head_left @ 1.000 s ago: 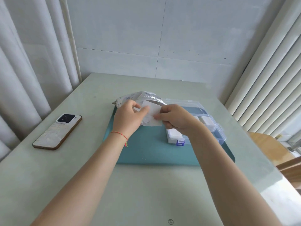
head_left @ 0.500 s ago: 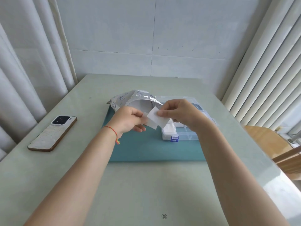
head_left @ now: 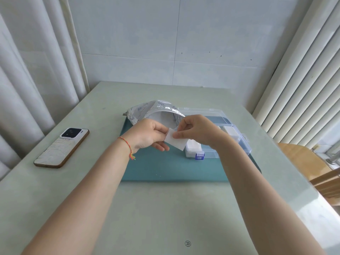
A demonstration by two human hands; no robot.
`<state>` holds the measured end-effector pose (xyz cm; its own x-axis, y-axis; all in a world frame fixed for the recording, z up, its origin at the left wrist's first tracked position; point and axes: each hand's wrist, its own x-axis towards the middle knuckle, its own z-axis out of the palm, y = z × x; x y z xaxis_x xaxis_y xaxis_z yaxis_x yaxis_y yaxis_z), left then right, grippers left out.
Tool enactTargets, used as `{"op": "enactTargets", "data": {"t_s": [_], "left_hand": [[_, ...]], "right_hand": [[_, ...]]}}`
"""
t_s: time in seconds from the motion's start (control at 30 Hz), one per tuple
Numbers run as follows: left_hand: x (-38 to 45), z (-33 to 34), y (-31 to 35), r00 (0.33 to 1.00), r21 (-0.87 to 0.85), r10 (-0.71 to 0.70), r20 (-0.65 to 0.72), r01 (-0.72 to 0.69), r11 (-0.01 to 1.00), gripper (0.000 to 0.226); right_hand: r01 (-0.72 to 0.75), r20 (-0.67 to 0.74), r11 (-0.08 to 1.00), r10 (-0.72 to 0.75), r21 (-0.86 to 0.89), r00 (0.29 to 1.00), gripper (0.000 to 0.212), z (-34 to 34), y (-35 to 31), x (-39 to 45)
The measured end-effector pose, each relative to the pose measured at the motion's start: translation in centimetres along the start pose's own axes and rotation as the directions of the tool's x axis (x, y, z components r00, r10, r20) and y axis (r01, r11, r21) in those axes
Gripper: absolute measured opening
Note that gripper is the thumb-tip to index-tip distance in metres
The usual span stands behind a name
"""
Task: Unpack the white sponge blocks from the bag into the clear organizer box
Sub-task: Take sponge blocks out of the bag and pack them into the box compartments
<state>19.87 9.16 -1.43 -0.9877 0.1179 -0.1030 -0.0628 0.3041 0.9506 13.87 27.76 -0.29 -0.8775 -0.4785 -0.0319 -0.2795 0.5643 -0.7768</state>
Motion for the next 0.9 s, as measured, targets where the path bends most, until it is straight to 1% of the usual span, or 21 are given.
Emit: {"op": "enactTargets", "data": {"t_s": [0.13,0.27,0.33,0.4,0.43,0.47,0.5,0.53,0.57,0.6,0.63,0.7,0.73,0.8,0.87,0.9], "left_hand": [[-0.2,0.0,0.1,1.0,-0.006,0.004,-0.012,-0.004,1.0,0.03],[-0.3,-0.3,0.1,0.998,-0.071,-0.026,-0.061,0.022,0.997,0.015],[-0.3,-0.5,-0.2,0.994,-0.02,-0.025,-0.107,0.023,1.0,0.012],[-0.2,-0.7,-0.4,0.982,0.054,-0.019,-0.186,0.029,0.998,0.006],[-0.3,-0.9,-0.6,0.965,0.098,-0.001,-0.261,0.027,0.995,0.009],[-0.3,-1.2,-0.7,0.932,0.166,0.043,-0.361,0.019,0.986,0.012],[-0.4,-1.5,-0.9,0.878,0.257,0.11,-0.466,0.015,0.966,0.014],[-0.5,-1.9,-1.2,0.811,0.357,0.189,-0.554,0.026,0.934,0.014],[-0.6,-2.2,-1.5,0.751,0.449,0.262,-0.606,0.051,0.892,0.014],[-0.7,-2.5,-1.9,0.718,0.521,0.316,-0.62,0.076,0.85,0.014],[-0.7,-2.6,-2.3,0.717,0.569,0.343,-0.607,0.092,0.817,0.014],[-0.2,-2.8,-3.1,0.758,0.63,0.353,-0.548,0.097,0.77,0.015],[0.2,-2.8,-3.4,0.767,0.65,0.362,-0.529,0.092,0.755,0.016],[0.7,-2.9,-3.6,0.744,0.656,0.394,-0.539,0.077,0.751,0.02],[1.2,-2.9,-3.6,0.707,0.655,0.432,-0.559,0.057,0.754,0.025],[1.3,-2.9,-3.6,0.699,0.659,0.446,-0.56,0.049,0.75,0.026]], "right_hand": [[0.008,-0.036,1.0,-0.009,-0.029,0.999,0.024,0.4,-0.1,0.4],[0.022,-0.059,0.999,-0.024,-0.04,0.998,0.027,1.0,-0.4,0.7],[0.032,-0.065,0.998,-0.035,-0.052,0.997,0.026,1.5,-0.8,0.8],[0.039,-0.092,0.999,-0.041,-0.032,0.995,0.021,2.0,-1.0,1.1],[0.038,-0.11,0.999,-0.039,-0.013,0.993,0.016,2.2,-1.2,1.3],[0.029,-0.124,1.0,-0.029,0.002,0.992,0.011,2.4,-1.4,1.5],[0.011,-0.128,1.0,-0.011,0.005,0.992,0.007,2.6,-1.4,1.7],[-0.016,-0.119,1.0,0.015,-0.009,0.993,0.01,2.8,-1.4,2.0],[-0.046,-0.099,0.998,0.043,-0.033,0.994,0.016,3.1,-1.4,2.3],[-0.073,-0.082,0.996,0.068,-0.06,0.994,0.024,3.4,-1.3,2.6],[-0.092,-0.083,0.992,0.086,-0.081,0.993,0.032,3.7,-1.3,3.1],[-0.116,-0.142,0.989,0.103,-0.087,0.985,0.047,4.0,-1.5,3.9],[-0.123,-0.172,0.99,0.109,-0.074,0.979,0.053,4.2,-1.7,4.3],[-0.137,-0.18,0.988,0.123,-0.069,0.976,0.058,4.7,-2.2,5.0],[-0.162,-0.138,0.981,0.146,-0.107,0.98,0.055,5.5,-2.7,5.5],[-0.174,-0.121,0.978,0.16,-0.118,0.98,0.052,6.0,-3.0,5.8]]}}
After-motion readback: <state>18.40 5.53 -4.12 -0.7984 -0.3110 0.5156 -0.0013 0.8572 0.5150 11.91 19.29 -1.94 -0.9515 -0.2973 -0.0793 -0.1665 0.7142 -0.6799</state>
